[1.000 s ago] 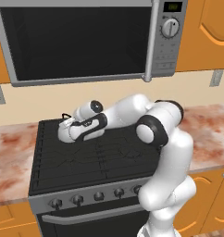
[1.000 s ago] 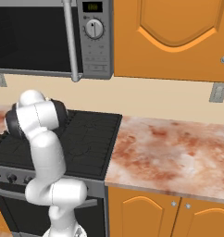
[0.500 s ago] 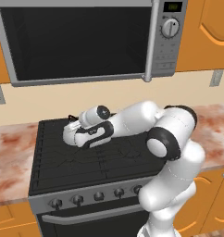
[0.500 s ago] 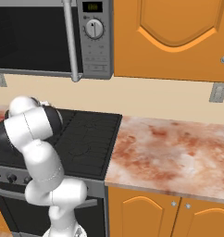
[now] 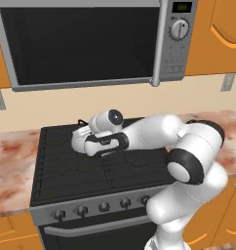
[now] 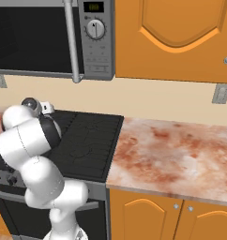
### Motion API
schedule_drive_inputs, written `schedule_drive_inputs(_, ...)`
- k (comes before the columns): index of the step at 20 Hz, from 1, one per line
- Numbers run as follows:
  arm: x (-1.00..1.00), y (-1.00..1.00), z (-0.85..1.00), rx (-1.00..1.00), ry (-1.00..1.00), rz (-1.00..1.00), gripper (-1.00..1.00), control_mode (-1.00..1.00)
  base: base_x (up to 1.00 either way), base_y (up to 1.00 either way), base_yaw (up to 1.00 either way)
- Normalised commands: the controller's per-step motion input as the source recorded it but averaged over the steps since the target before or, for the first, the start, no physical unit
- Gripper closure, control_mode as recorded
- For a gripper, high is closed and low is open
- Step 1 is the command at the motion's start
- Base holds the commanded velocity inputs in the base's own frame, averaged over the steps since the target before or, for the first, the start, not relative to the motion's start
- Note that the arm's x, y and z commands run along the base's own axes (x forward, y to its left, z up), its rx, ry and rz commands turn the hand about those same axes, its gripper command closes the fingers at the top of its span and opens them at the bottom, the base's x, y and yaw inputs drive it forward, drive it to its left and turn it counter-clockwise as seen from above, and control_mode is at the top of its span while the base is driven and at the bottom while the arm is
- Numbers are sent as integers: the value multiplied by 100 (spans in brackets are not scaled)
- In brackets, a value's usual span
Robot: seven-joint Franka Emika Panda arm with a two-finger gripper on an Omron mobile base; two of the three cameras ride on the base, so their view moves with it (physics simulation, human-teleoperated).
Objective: The kettle is done boiling. Turn off the stove, then wait for 300 timesteps before moving the kettle to the dining table.
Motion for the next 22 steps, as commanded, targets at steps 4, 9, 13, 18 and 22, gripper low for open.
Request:
schedule_drive_inputs(4, -32, -22, 24, 0, 0, -5, 100, -100, 0, 0, 0)
schedule_drive_inputs(9, -35, -26, 30, 0, 0, -4, 100, -100, 0, 0, 0)
schedule_drive_inputs(13, -31, -25, 30, 0, 0, -3, 100, -100, 0, 0, 0)
schedule_drive_inputs(18, -34, -27, 36, 0, 0, -3, 100, -100, 0, 0, 0)
schedule_drive_inputs(22, -34, -26, 34, 0, 0, -2, 100, -100, 0, 0, 0)
